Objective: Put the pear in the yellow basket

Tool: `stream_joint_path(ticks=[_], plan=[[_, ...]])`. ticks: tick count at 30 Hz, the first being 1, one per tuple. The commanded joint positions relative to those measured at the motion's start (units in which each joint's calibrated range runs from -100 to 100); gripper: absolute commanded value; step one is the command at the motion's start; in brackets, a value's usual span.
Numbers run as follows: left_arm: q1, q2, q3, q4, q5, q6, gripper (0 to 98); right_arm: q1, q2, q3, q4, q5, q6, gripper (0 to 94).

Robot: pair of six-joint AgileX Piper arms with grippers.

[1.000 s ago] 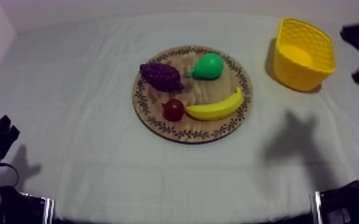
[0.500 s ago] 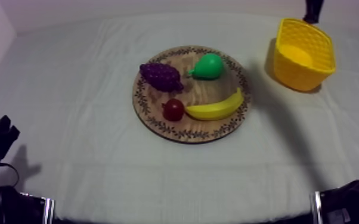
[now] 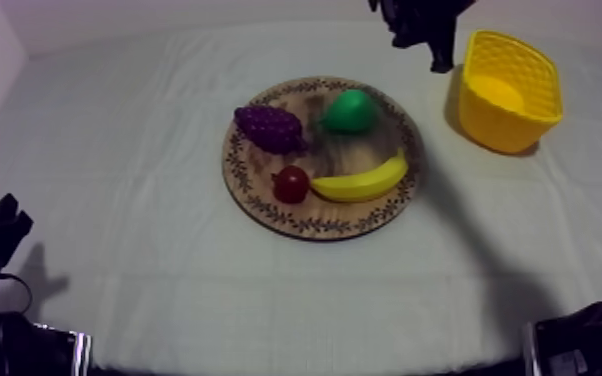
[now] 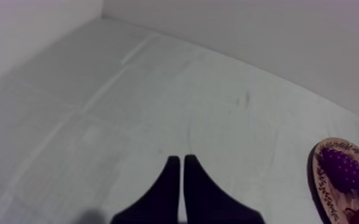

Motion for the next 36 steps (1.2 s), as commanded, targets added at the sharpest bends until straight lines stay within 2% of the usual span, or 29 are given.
stream_joint_path(ticks=[1, 2, 4, 12, 23, 36], plan=[[0.0, 0.0, 0.0, 0.01, 0.0, 0.0, 0.1, 0.3, 0.2, 0.2, -0.4, -1.0, 0.3, 52.9], [0.0, 0.0, 0.0, 0.01, 0.0, 0.0, 0.1, 0.5, 0.3, 0.1, -0.7, -0.8, 1.0, 64.2], [0.0, 0.0, 0.0, 0.01, 0.0, 0.0, 0.1, 1.2, 0.5, -0.2, -1.8, -0.4, 2.5, 75.0], [0.0, 0.0, 0.0, 0.01, 0.0, 0.0, 0.1, 2.3, 0.1, -1.7, -3.7, 3.2, 4.5, 82.5], [0.0, 0.0, 0.0, 0.01, 0.0, 0.0, 0.1, 0.8, 0.2, 2.6, -4.3, 1.8, 4.6, 77.4], [0.0, 0.0, 0.0, 0.01, 0.0, 0.0, 0.1, -1.9, 10.3, -3.1, -2.5, 2.2, 1.8, 75.9]])
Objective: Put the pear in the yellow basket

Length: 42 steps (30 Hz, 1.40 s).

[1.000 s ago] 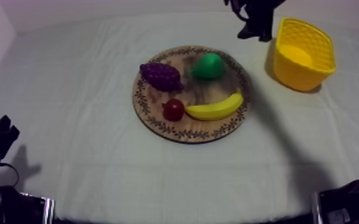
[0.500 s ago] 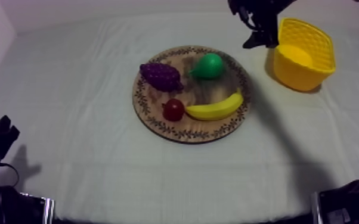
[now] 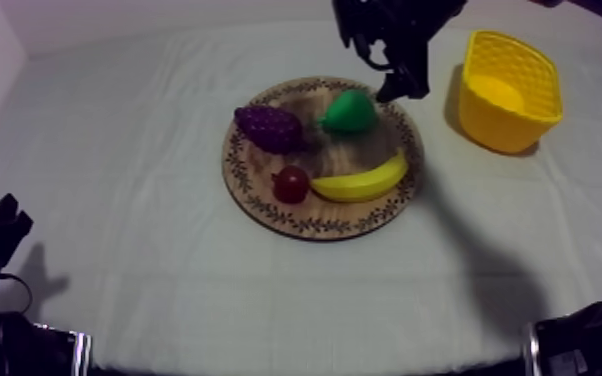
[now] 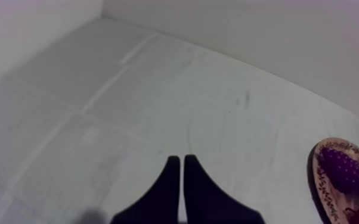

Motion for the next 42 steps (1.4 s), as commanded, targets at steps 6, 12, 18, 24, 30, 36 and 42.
stream_joint_path(ticks=[6, 12, 18, 24, 30, 36, 42], plan=[[0.0, 0.0, 0.0, 0.01, 0.0, 0.0, 0.1, -0.3, 8.7, -5.7, 1.1, 1.6, -1.2, 75.2], [0.0, 0.0, 0.0, 0.01, 0.0, 0.0, 0.1, -0.6, 14.0, -6.4, 2.1, -1.2, -1.7, 74.3], [0.0, 0.0, 0.0, 0.01, 0.0, 0.0, 0.1, -0.6, 18.9, -8.4, 2.8, -5.2, -2.6, 74.0], [0.0, 0.0, 0.0, 0.01, 0.0, 0.0, 0.1, -0.6, 23.7, -12.2, 3.7, -7.7, -3.7, 69.4], [0.0, 0.0, 0.0, 0.01, 0.0, 0.0, 0.1, -0.6, 26.3, -13.9, 3.8, -8.2, -3.3, 60.5], [0.0, 0.0, 0.0, 0.01, 0.0, 0.0, 0.1, -0.3, 26.1, -13.1, 3.1, -9.7, -2.8, 53.7], [0.0, 0.0, 0.0, 0.01, 0.0, 0.0, 0.1, -0.2, 21.7, -8.8, 1.6, -10.4, -1.9, 48.5]])
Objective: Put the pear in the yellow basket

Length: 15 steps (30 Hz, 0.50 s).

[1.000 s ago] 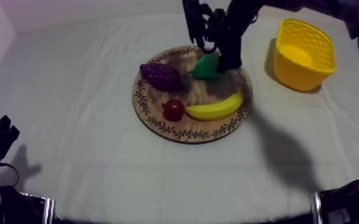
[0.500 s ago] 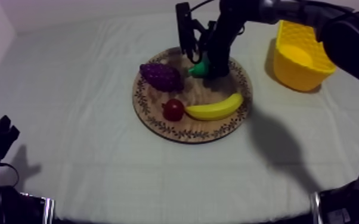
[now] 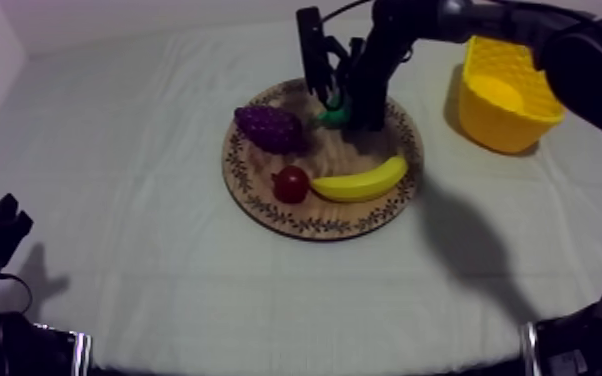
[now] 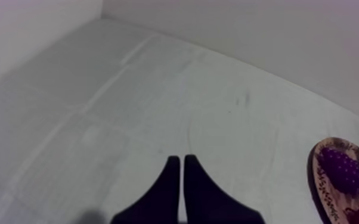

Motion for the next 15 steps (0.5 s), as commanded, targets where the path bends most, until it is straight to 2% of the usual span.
stream_joint_path(ticks=[1, 8, 15], plan=[[0.0, 0.0, 0.0, 0.01, 0.0, 0.0, 0.1, 0.0, -2.8, 2.3, -0.7, 0.1, 0.2, 48.3], [0.0, 0.0, 0.0, 0.01, 0.0, 0.0, 0.1, 1.7, -16.1, 10.9, -2.8, 1.8, 1.4, 48.4], [0.0, 0.0, 0.0, 0.01, 0.0, 0.0, 0.1, 6.8, -31.5, 17.3, -3.8, 7.9, 3.1, 49.0]])
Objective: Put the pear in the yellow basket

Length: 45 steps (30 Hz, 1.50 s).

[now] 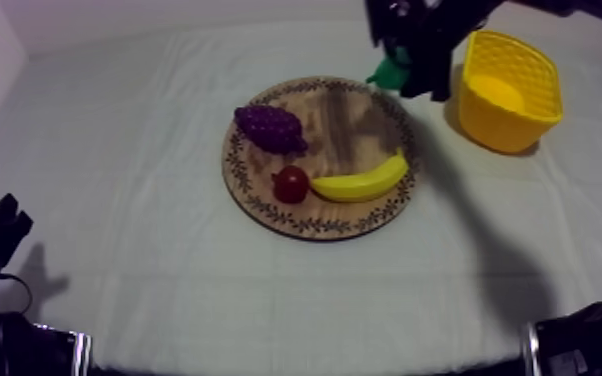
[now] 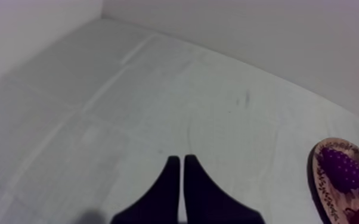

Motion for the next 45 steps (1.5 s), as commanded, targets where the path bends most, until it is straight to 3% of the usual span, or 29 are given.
stream_joint_path(ticks=[1, 10, 21, 39, 45], plan=[[0.0, 0.0, 0.0, 0.01, 0.0, 0.0, 0.1, 2.5, -7.7, 1.3, -0.1, 2.1, 0.2, 49.0], [0.0, 0.0, 0.0, 0.01, 0.0, 0.0, 0.1, 11.5, -15.0, 2.5, 0.7, 6.3, 0.9, 49.5], [0.0, 0.0, 0.0, 0.01, 0.0, 0.0, 0.1, 18.5, -7.8, 2.5, 1.6, 3.0, 1.3, 50.6], [0.0, 0.0, 0.0, 0.01, 0.0, 0.0, 0.1, 19.8, 14.0, -6.4, 2.8, -3.0, -0.2, 52.7], [0.0, 0.0, 0.0, 0.01, 0.0, 0.0, 0.1, 19.1, 15.5, -5.7, 3.8, -7.2, -2.0, 61.0]])
